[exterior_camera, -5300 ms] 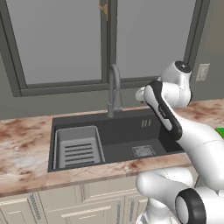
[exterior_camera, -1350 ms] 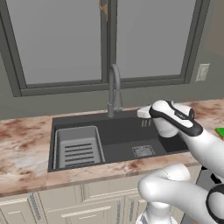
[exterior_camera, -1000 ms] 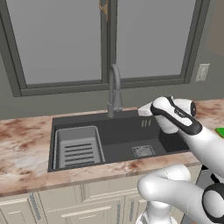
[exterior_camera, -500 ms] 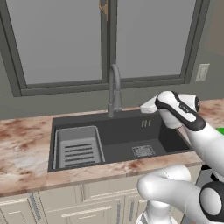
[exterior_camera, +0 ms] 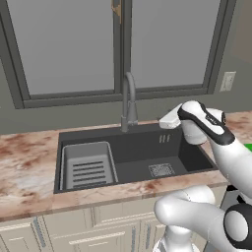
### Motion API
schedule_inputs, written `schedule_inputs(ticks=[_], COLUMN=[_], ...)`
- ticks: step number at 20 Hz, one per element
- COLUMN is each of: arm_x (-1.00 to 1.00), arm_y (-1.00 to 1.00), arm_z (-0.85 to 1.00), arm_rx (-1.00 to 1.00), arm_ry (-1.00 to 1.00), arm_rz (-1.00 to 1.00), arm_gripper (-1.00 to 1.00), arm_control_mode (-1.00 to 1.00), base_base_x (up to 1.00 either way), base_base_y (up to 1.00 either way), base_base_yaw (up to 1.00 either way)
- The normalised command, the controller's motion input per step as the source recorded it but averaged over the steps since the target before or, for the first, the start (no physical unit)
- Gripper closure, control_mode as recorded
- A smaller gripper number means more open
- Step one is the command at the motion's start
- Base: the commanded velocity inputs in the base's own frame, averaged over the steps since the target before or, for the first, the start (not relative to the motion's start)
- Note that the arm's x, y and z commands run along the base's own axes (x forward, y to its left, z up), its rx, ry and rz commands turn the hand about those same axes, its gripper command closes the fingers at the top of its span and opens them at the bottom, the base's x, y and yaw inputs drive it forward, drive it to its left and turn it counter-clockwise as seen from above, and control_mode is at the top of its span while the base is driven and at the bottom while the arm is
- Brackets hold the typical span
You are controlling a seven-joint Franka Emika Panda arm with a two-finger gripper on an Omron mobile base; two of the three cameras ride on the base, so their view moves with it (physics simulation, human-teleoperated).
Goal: Soak the sponge with water for a few seconds and then drop it inside the sink.
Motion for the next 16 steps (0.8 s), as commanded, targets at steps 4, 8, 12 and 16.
schedule_inputs(ticks=[4,8,12,16], arm_x=[0.00,0.00,0.03,0.20], arm_y=[0.00,0.00,0.00,0.00], arm_z=[0.00,0.00,0.00,0.00], arm_rx=[0.00,0.00,0.00,0.00], arm_ry=[-0.03,-0.04,-0.01,-0.05], arm_rz=[0.00,0.00,0.00,0.00], arm_gripper=[-1.00,-1.00,-1.00,-1.00], arm_control_mode=[-1.00,-1.00,-1.00,-1.00], base_base_x=[0.00,0.00,0.00,0.00], base_base_y=[0.00,0.00,0.00,0.00], base_base_yaw=[0.00,0.00,0.00,0.00])
